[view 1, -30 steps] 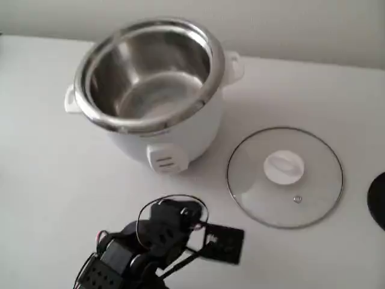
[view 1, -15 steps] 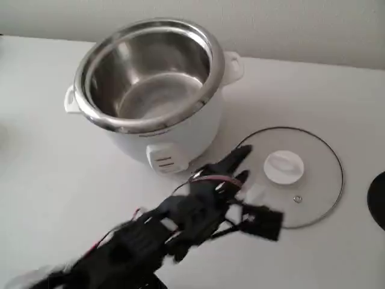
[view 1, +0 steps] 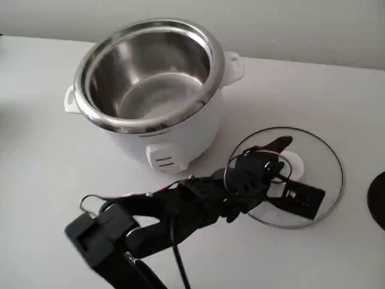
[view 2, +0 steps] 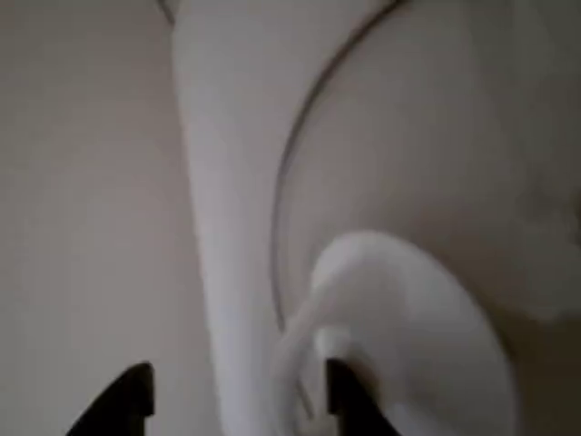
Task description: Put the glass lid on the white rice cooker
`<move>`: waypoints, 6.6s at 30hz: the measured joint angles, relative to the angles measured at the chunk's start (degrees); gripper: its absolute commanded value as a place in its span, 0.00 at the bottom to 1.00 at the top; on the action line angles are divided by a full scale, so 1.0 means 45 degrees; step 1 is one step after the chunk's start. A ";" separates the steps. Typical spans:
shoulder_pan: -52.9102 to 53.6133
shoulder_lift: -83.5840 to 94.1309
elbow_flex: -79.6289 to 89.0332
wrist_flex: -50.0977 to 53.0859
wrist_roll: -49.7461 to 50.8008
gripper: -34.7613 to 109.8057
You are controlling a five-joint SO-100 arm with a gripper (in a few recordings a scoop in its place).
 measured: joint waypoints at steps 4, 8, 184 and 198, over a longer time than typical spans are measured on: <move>0.0078 -0.0488 -0.0918 0.0293 0.0000 0.24; 0.0137 -0.0488 -0.1797 0.1816 0.0098 0.24; -0.9512 0.3945 -1.0469 1.1465 0.6719 0.39; -1.0098 0.5918 -1.0488 1.4199 -0.1191 0.38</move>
